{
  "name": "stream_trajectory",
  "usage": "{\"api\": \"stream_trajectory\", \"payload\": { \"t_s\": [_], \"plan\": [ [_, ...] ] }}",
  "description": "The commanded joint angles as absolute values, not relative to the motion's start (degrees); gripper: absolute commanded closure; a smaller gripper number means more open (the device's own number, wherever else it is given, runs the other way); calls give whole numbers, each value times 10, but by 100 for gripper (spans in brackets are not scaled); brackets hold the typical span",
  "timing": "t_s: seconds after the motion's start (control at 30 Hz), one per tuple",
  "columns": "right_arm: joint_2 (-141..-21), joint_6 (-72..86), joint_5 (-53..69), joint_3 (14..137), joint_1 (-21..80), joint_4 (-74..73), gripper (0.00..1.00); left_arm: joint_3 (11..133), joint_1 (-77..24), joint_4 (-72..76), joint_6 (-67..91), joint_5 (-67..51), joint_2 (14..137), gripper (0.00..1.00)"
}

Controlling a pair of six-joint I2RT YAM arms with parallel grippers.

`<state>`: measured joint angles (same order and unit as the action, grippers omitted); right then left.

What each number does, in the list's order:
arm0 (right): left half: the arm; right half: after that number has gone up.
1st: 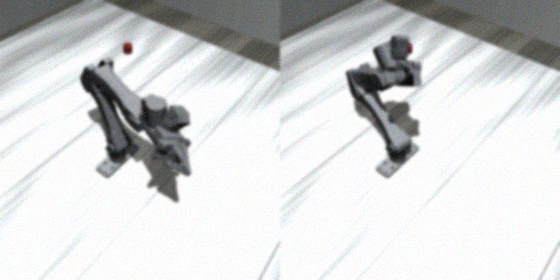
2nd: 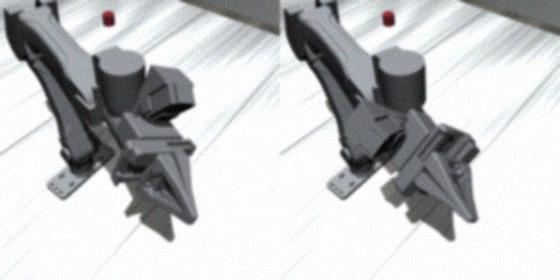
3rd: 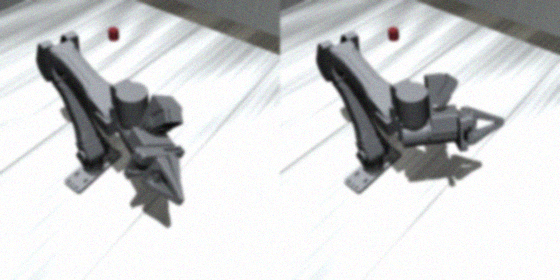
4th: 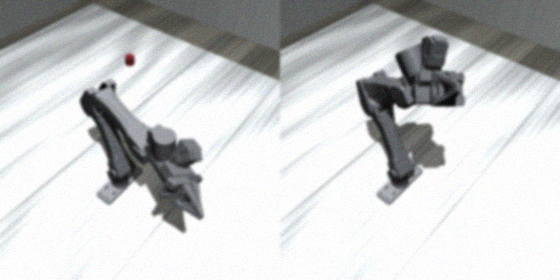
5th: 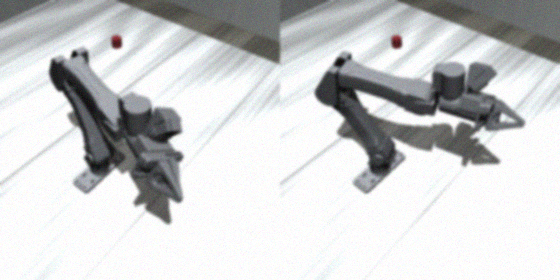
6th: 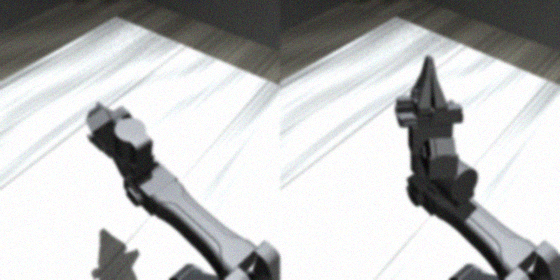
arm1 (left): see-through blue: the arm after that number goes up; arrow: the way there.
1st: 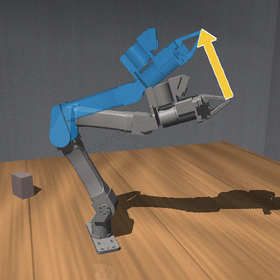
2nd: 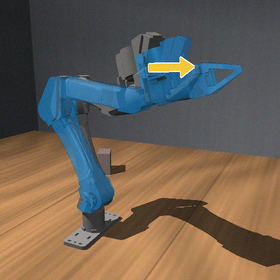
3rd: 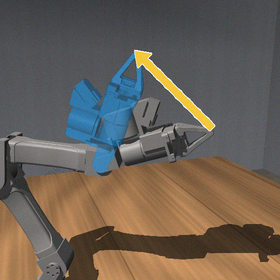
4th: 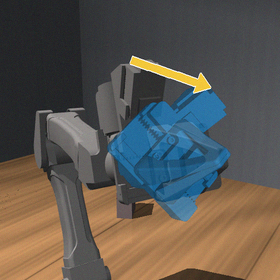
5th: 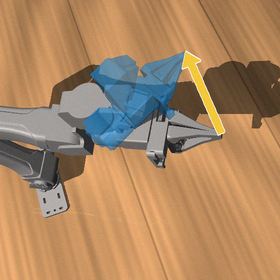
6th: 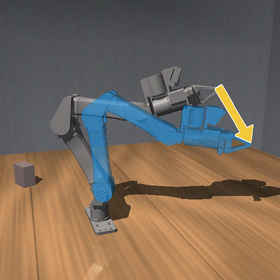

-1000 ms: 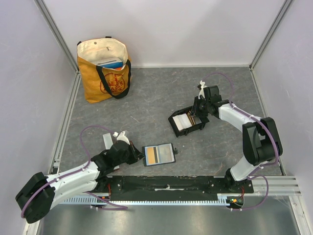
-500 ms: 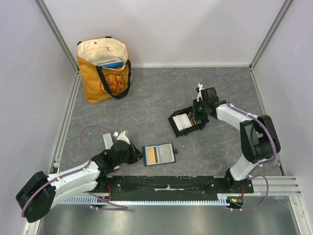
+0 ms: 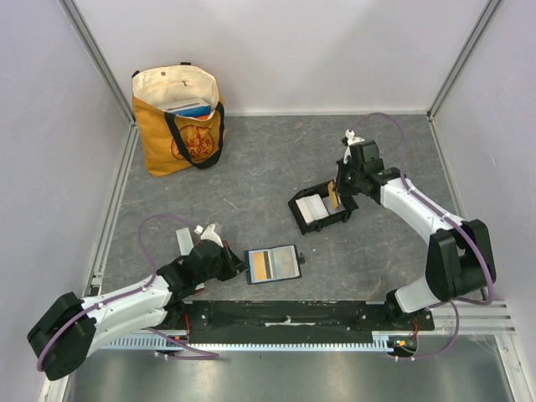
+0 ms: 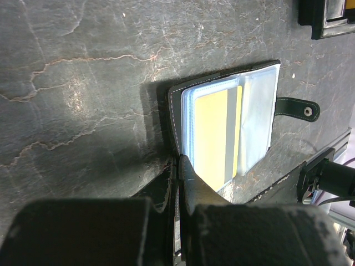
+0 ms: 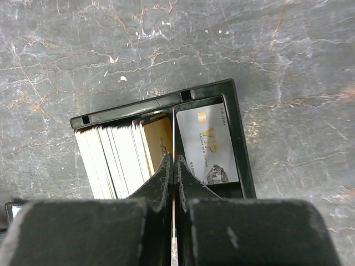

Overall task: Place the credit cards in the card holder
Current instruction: Pick up the credit card from the storage box, then insert the credit card into the card holder.

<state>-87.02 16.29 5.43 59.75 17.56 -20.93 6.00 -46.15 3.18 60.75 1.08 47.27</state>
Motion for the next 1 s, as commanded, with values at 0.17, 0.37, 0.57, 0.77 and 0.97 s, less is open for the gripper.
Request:
{"api": "stream_trajectory", "payload": {
  "t_s": [0.17, 0.37, 0.57, 0.77, 0.97],
  "plan": [
    [-764, 223, -203, 626, 308, -250, 100, 67, -463, 50, 616, 4, 476, 98],
    [-754, 324, -412, 645, 461, -315, 100, 69, -463, 52, 615, 3, 482, 98],
    [-719, 362, -233, 578, 513, -217, 100, 71, -463, 54, 614, -12, 483, 98],
    [-723, 441, -85, 470, 538, -84, 100, 69, -463, 54, 618, -15, 477, 98],
    [-753, 454, -79, 456, 581, -61, 100, 69, -463, 52, 617, -15, 476, 98]
  ]
}}
